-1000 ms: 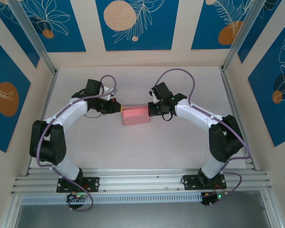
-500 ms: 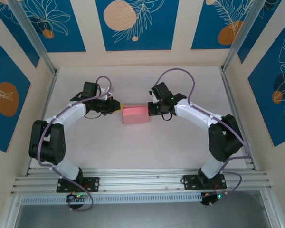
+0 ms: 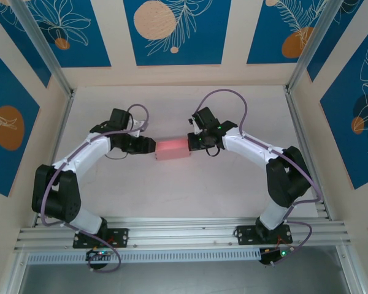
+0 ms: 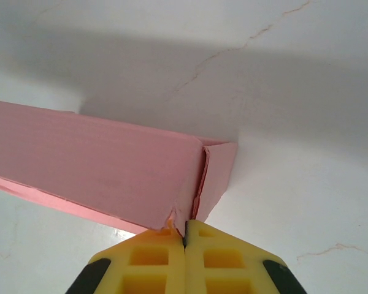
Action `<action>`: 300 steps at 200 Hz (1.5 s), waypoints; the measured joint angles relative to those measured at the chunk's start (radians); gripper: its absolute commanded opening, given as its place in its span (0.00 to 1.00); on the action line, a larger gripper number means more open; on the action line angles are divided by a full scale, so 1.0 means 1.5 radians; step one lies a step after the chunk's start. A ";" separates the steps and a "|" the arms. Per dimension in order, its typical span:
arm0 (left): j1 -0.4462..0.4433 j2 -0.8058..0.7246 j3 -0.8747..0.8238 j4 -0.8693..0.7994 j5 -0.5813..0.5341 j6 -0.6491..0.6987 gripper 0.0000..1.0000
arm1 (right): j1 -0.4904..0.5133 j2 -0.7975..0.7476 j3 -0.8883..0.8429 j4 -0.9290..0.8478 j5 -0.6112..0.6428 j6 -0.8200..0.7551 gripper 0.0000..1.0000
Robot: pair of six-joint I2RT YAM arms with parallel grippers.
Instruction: Fold the paper box
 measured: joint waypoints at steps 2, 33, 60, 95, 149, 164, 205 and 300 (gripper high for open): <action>-0.004 0.000 0.001 -0.003 -0.009 0.002 0.60 | 0.000 0.000 0.000 0.000 0.000 0.000 0.00; -0.052 -0.008 0.009 -0.037 -0.112 0.056 0.62 | 0.000 0.003 0.005 -0.004 0.000 0.000 0.00; -0.070 -0.013 0.009 -0.034 -0.188 0.089 0.54 | 0.000 0.003 0.005 -0.005 0.000 0.000 0.00; -0.076 -0.015 0.013 -0.013 -0.243 0.127 0.46 | 0.000 0.003 0.005 -0.005 0.000 0.000 0.00; -0.092 -0.010 0.024 0.001 -0.267 0.162 0.44 | 0.000 0.003 0.006 -0.007 -0.003 0.000 0.00; -0.098 -0.004 0.025 0.006 -0.267 0.164 0.41 | 0.000 0.004 0.007 -0.009 -0.003 0.000 0.00; -0.104 0.018 0.031 0.010 -0.283 0.174 0.11 | 0.000 0.006 0.010 -0.010 -0.005 0.000 0.00; -0.100 0.046 0.138 -0.092 -0.246 0.151 0.00 | 0.007 0.006 0.013 -0.027 -0.001 -0.007 0.00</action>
